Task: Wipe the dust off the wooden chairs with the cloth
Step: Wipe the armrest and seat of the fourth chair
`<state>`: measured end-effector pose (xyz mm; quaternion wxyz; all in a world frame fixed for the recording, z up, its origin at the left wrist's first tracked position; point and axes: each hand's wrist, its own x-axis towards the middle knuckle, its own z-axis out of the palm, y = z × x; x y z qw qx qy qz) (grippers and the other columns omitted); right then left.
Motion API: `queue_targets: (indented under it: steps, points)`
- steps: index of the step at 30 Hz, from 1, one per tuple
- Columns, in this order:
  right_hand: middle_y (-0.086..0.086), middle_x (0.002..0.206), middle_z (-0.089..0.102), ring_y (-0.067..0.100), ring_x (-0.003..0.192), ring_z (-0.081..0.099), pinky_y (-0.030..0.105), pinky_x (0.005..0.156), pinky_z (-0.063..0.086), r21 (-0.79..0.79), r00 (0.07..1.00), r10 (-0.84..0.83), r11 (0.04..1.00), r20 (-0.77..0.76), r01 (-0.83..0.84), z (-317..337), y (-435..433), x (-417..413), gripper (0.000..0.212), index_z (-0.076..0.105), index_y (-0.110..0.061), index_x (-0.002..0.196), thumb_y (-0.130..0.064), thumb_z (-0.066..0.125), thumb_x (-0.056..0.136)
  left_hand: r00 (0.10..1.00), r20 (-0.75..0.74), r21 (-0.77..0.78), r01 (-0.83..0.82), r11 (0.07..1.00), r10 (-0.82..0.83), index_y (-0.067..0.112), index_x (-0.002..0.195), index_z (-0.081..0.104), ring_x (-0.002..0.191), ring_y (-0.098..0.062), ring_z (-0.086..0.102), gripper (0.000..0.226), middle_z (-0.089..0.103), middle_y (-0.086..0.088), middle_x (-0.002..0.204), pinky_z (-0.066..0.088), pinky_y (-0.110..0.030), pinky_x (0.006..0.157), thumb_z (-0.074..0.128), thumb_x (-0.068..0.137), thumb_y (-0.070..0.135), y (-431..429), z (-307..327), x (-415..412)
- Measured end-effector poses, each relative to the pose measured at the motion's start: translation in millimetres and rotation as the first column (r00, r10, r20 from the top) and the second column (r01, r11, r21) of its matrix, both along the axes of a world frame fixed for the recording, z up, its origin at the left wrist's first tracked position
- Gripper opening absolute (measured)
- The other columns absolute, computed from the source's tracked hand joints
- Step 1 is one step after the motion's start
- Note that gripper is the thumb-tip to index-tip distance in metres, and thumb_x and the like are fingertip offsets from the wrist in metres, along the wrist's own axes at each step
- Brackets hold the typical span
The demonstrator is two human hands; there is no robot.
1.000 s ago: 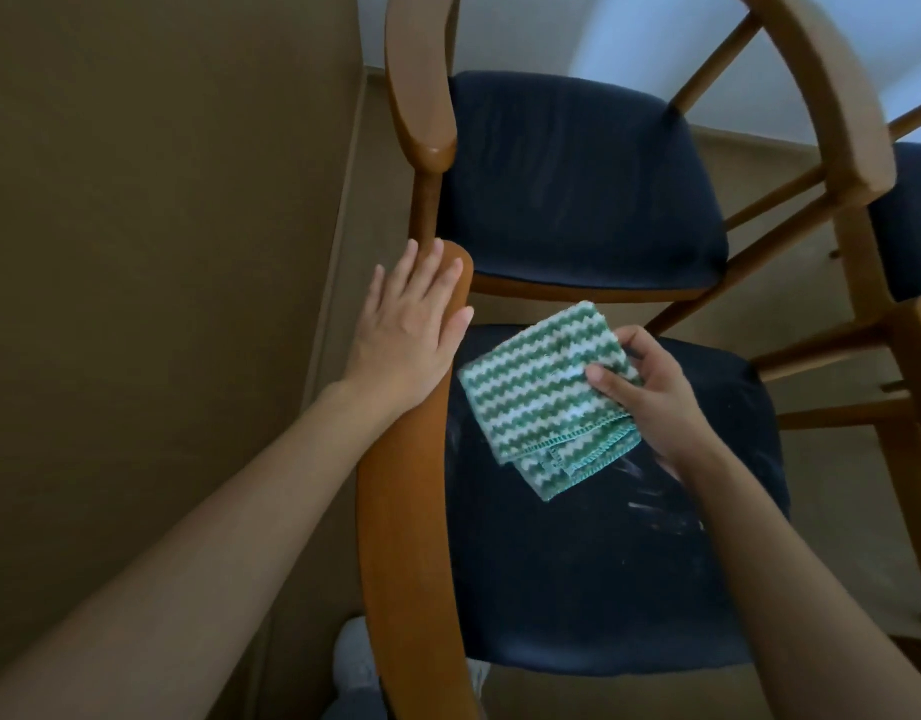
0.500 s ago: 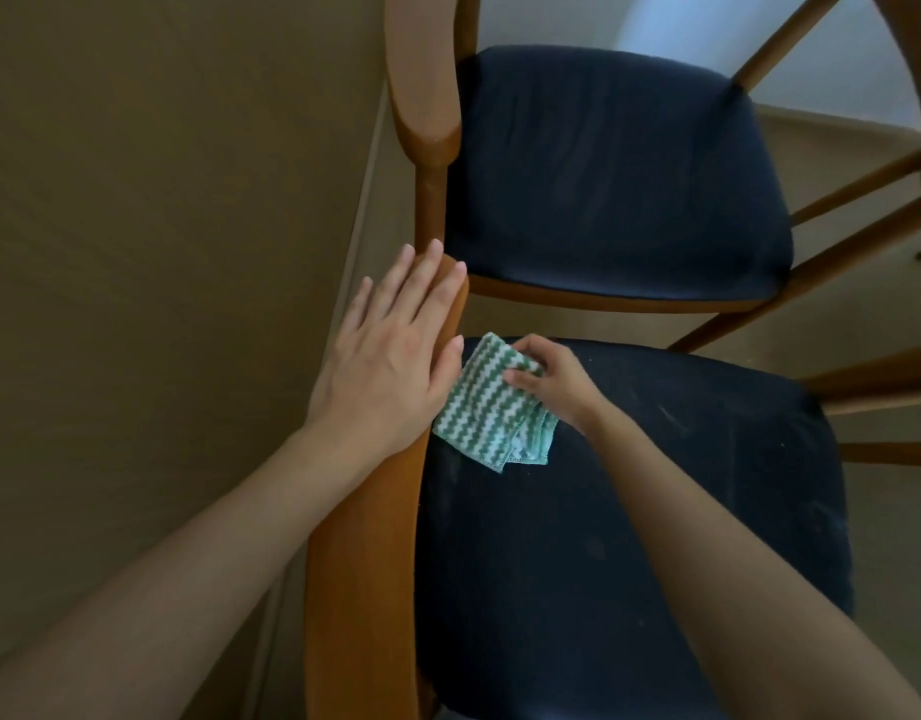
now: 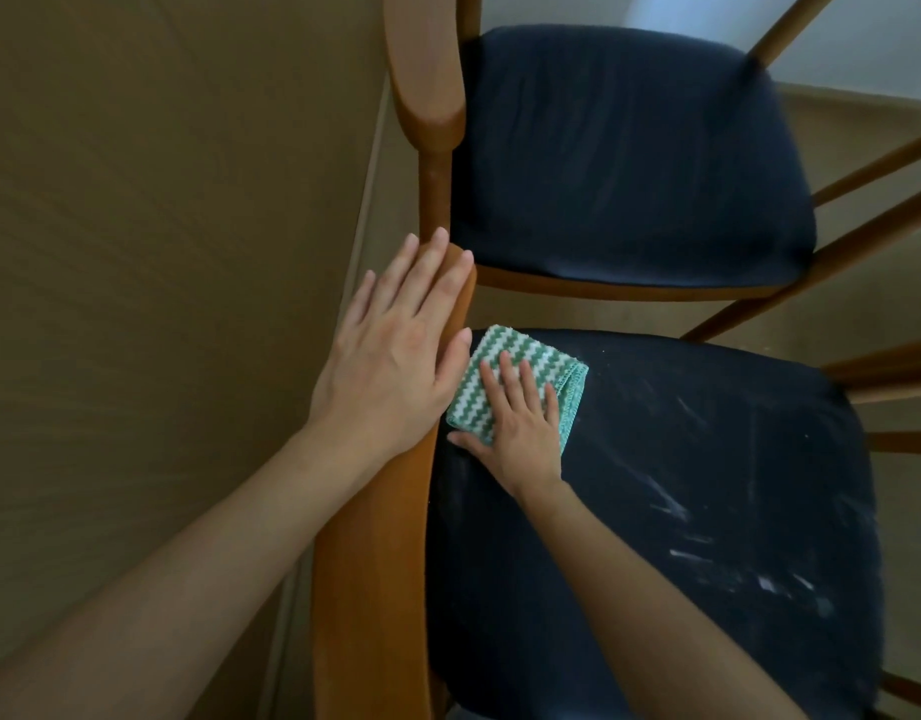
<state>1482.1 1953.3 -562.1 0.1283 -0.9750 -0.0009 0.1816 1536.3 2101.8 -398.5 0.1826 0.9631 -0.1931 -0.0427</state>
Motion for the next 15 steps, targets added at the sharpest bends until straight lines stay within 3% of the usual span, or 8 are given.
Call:
queue_targets:
  steps: [5, 9, 12, 13, 15]
  points:
    - [-0.006, 0.154, 0.026, 0.020, 0.144, 0.020, 0.045, 0.113, 0.015, 0.081, 0.972, -0.092, 0.994, 0.216, 0.076, -7, -1, 5, 0.060, 0.033, -0.030, 0.145, -0.032, 0.058, 0.091, 1.000, 0.008, -0.008, -0.002, 1.000, 0.002, 0.023, 0.150, 0.018, 0.145, -0.015, 0.004, 0.059, 0.013, 0.000, 0.158, 0.007, -0.034, 0.113, 0.021, 0.094, 0.041, 1, -2, 0]
    - [-0.007, 0.152, 0.030, 0.014, 0.145, 0.017, 0.037, 0.114, 0.007, 0.280, 0.965, -0.193, 0.950, 0.179, 0.138, 0, -7, 22, 0.051, 0.039, -0.031, 0.142, -0.017, 0.052, 0.094, 1.000, 0.010, -0.007, -0.001, 1.000, 0.001, 0.023, 0.150, 0.017, 0.145, -0.015, 0.005, 0.059, 0.013, 0.001, 0.158, 0.009, -0.035, 0.113, 0.021, 0.093, 0.041, 1, -1, -1]
    - [-0.001, 0.148, 0.040, 0.018, 0.140, 0.029, 0.039, 0.116, 0.014, 0.545, 0.929, -0.359, 0.798, 0.085, 0.258, 11, -12, 56, 0.045, 0.044, -0.026, 0.139, -0.015, 0.051, 0.096, 1.000, -0.013, -0.010, -0.008, 1.000, 0.008, 0.024, 0.150, 0.016, 0.145, -0.013, 0.002, 0.058, 0.010, 0.002, 0.158, 0.007, -0.033, 0.113, 0.023, 0.094, 0.040, 0, 1, 0]
    - [0.001, 0.146, 0.043, 0.019, 0.139, 0.032, 0.041, 0.116, 0.016, 0.542, 0.945, -0.324, 0.804, 0.056, 0.243, 11, -13, 65, 0.043, 0.044, -0.024, 0.139, -0.019, 0.050, 0.097, 1.000, -0.018, -0.015, -0.009, 1.000, 0.009, 0.024, 0.150, 0.016, 0.145, -0.012, 0.002, 0.058, 0.010, 0.002, 0.158, 0.007, -0.033, 0.112, 0.024, 0.094, 0.039, 0, 2, 0]
    - [-0.001, 0.150, 0.037, 0.018, 0.142, 0.024, 0.040, 0.117, 0.010, 0.358, 0.994, -0.108, 0.929, 0.030, 0.091, 6, -12, 71, 0.046, 0.041, -0.025, 0.141, -0.032, 0.050, 0.096, 1.000, -0.013, -0.016, -0.005, 1.000, 0.005, 0.024, 0.150, 0.016, 0.145, -0.013, 0.003, 0.058, 0.010, 0.002, 0.158, 0.008, -0.033, 0.112, 0.025, 0.094, 0.038, 0, 1, 0]
